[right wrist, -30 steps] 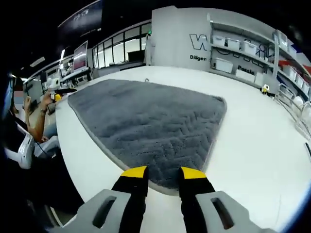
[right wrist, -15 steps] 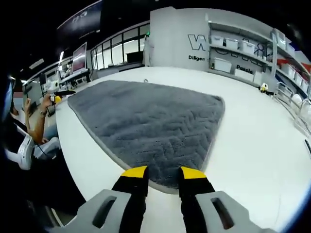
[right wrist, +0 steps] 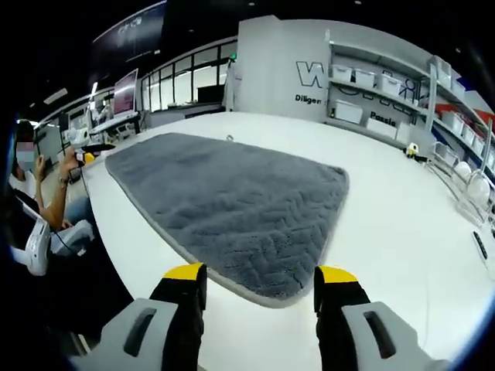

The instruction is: Open the folded towel by lifting each exposed corner and separating the folded layers until the towel lies flat within the target outline without major curled edges

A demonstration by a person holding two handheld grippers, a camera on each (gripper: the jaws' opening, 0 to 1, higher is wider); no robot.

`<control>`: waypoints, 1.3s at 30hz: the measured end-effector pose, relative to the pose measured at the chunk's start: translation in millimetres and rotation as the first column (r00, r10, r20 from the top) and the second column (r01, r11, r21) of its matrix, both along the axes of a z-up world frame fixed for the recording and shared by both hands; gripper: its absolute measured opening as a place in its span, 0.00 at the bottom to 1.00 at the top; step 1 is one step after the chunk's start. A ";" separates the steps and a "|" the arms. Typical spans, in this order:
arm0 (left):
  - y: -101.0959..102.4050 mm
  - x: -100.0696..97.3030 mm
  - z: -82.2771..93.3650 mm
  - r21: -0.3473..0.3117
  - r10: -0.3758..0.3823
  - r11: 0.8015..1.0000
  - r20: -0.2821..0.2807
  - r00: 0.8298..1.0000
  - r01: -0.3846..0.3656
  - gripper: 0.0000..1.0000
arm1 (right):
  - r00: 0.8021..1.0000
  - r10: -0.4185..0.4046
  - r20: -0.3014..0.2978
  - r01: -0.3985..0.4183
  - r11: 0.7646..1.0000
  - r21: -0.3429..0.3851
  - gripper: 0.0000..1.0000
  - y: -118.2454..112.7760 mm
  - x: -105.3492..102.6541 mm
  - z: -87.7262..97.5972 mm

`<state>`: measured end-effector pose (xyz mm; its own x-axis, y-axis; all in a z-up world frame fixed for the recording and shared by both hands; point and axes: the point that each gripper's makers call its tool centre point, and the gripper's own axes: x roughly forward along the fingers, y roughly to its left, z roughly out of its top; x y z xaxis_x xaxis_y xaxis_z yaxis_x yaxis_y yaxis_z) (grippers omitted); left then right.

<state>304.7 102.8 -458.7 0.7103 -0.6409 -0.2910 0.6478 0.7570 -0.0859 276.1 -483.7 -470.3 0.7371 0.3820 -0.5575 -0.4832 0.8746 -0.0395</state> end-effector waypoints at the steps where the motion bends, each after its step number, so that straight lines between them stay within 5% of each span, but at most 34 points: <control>1: 1.3 -0.8 0.2 0.002 0.003 1.000 0.000 1.000 -0.003 0.99 | 1.000 0.000 0.002 0.000 1.000 -0.002 0.60 0.6 -1.1 1.1; 12: 18.0 -24.5 5.0 0.022 0.014 1.000 0.004 1.000 -0.014 0.99 | 0.999 -0.044 0.013 0.044 0.999 0.016 0.84 -1.4 -14.5 10.0; 16: 25.0 -26.9 7.5 0.026 0.039 0.999 0.014 0.999 -0.039 0.99 | 0.999 -0.047 0.017 0.047 0.999 0.016 1.00 3.7 -18.2 11.0; 39: 40.7 -36.7 9.8 0.042 0.078 0.996 0.040 0.996 -0.080 0.99 | 0.999 -0.026 0.019 0.027 0.999 -0.034 0.99 13.3 -19.2 22.8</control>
